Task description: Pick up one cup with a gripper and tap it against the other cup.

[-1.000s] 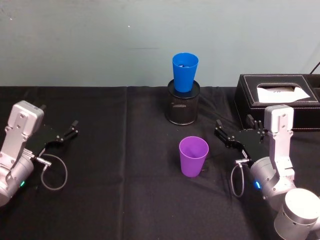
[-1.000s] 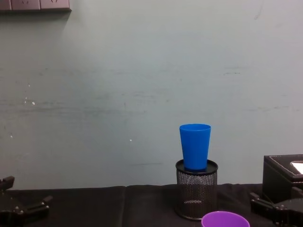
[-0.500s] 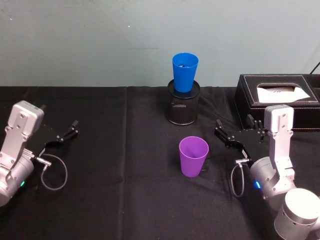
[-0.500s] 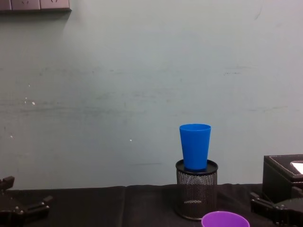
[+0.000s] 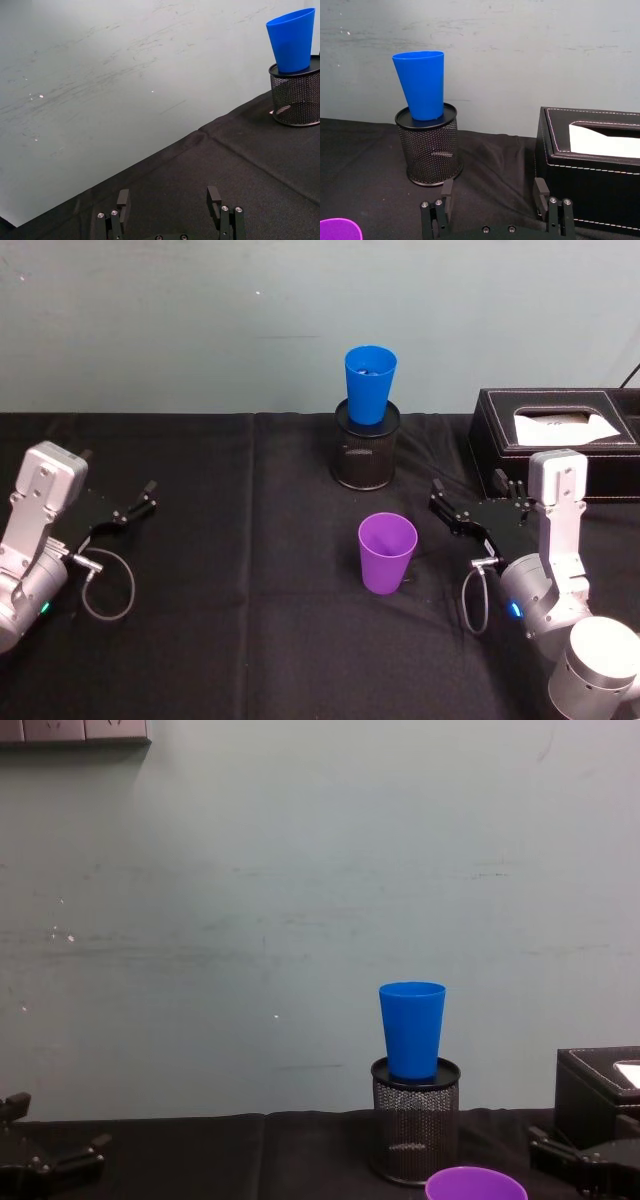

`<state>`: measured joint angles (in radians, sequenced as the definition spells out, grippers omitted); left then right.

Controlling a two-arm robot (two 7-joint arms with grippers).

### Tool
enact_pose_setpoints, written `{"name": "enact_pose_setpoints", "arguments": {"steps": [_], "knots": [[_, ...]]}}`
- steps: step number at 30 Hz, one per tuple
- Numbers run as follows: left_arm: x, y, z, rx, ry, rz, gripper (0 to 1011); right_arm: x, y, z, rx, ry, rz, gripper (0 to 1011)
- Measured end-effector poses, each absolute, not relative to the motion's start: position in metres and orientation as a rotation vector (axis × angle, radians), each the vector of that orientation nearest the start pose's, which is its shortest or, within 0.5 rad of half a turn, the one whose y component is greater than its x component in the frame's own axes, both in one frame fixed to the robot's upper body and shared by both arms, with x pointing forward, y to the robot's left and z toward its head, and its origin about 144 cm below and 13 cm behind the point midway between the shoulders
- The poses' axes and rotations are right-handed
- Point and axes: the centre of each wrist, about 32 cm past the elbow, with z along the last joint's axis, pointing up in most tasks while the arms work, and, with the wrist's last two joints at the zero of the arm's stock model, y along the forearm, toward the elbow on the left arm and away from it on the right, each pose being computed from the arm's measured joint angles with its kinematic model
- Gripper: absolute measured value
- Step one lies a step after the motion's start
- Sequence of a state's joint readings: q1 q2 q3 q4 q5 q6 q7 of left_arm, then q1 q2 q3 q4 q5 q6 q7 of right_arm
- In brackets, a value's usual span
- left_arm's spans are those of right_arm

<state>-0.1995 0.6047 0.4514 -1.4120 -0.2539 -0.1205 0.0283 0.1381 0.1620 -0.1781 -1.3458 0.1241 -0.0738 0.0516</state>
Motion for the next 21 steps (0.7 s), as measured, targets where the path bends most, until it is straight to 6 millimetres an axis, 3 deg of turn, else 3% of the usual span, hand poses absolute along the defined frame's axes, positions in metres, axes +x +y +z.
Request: {"name": "enact_pose_setpoints", "arguments": {"steps": [21], "knots": [[0.4886, 0.3097, 1.1398, 0.304, -0.285, 1.248, 1000, 0.4928, -0.2311, 1.1144, -0.076, -0.018, -1.377, 1000]]}}
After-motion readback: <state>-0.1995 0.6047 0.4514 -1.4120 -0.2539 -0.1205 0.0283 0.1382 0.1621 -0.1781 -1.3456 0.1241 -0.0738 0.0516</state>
